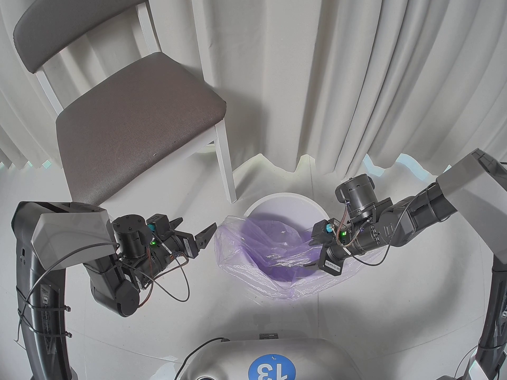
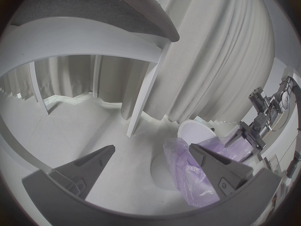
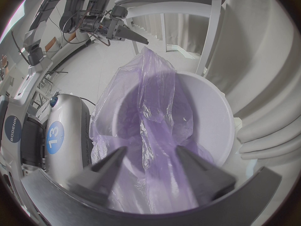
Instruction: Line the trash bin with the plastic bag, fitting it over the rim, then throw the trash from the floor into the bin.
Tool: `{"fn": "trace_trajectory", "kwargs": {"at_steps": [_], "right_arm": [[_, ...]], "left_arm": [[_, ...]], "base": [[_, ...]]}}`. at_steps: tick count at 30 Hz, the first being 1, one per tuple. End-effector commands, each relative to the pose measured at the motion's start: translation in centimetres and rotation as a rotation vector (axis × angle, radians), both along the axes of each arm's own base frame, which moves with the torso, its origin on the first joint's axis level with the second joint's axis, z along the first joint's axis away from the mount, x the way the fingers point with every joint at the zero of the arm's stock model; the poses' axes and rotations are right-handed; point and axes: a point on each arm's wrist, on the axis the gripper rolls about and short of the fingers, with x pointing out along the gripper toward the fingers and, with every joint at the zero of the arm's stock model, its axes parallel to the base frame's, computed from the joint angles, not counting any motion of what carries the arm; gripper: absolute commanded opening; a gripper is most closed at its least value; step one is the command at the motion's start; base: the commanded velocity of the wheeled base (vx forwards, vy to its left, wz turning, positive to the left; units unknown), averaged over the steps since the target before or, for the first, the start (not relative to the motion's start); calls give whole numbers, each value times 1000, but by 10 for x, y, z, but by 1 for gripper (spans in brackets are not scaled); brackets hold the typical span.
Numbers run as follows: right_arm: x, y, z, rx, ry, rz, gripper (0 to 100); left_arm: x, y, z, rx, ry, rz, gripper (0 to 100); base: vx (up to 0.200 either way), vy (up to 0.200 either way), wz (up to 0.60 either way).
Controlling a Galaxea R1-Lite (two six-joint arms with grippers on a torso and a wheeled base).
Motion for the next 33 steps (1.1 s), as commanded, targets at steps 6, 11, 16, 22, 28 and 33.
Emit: {"fn": "trace_trajectory", "kwargs": {"at_steps": [6, 11, 16, 22, 28, 33], "right_arm": [[-4, -5, 7, 4, -5, -6, 0], [-12, -13, 37, 35, -66, -17, 0], [-13, -19, 52, 89, -84, -23, 0], [-12, -22, 60, 116, -117, -38, 0], [-7, -21, 67, 197, -132, -104, 0], [1, -17, 66, 271, -156, -149, 0]], "left_arm": [[1, 0, 0, -1, -4, 1, 100], [1, -1, 1, -4, -14, -1, 100], [2, 1, 1, -6, -22, 5, 100], [4, 9, 14, -16, -59, 27, 100], [3, 18, 34, -30, -106, 47, 100], [2, 19, 38, -34, -115, 50, 100]], "base": [[0, 0, 0], [0, 0, 0], [0, 0, 0], [0, 0, 0], [0, 0, 0], [0, 0, 0]]}}
